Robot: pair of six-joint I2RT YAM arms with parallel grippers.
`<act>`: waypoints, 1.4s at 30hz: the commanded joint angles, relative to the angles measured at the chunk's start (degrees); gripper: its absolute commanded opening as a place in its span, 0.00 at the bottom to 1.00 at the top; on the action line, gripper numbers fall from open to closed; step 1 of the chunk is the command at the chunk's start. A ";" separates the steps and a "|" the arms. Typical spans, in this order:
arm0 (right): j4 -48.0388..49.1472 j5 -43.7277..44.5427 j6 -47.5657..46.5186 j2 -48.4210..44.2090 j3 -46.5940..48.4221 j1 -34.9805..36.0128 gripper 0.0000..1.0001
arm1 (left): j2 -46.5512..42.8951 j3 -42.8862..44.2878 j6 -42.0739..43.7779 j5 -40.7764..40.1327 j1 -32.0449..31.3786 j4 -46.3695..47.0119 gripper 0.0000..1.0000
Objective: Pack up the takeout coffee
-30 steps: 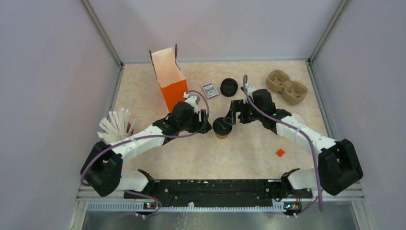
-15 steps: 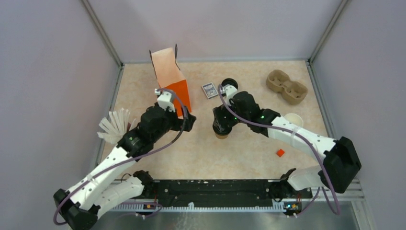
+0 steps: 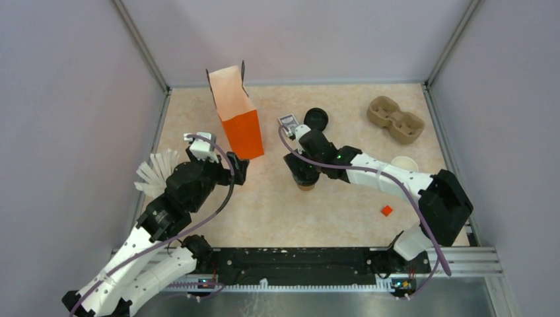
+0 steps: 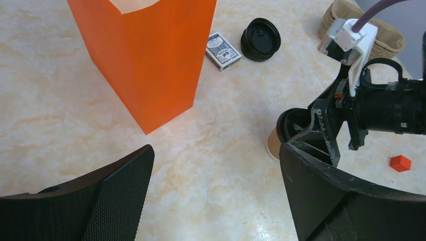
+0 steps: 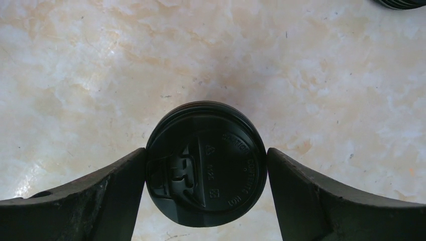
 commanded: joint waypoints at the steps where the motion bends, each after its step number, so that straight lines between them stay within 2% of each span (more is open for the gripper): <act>1: -2.44 3.11 0.67 -0.27 3.10 0.82 0.82 | 0.60 -0.46 1.31 -1.48 0.18 -0.51 0.99; 9: -7.69 5.87 1.25 -5.38 4.72 -0.38 0.81 | -0.63 -0.67 1.58 -2.47 0.11 -0.63 0.99; 15: -7.56 4.23 2.35 -10.29 0.20 -4.86 0.80 | -0.25 -0.69 1.67 -2.33 0.08 -0.43 0.99; 25: -10.98 3.28 5.33 -17.37 -8.75 -17.93 0.80 | -0.67 -0.63 2.27 -3.02 0.09 -1.13 0.99; 32: -9.96 2.74 8.51 -18.42 -12.97 -18.87 0.80 | 0.04 -0.49 2.65 -3.40 0.13 -0.98 0.99; 36: -11.53 6.47 9.32 -17.68 -11.88 -18.87 0.83 | 0.02 -0.39 2.55 -3.17 0.09 -1.90 0.99; 42: -15.78 7.38 9.99 -19.28 -4.97 -18.87 0.98 | -0.95 -0.61 2.77 -2.68 0.06 -1.67 0.99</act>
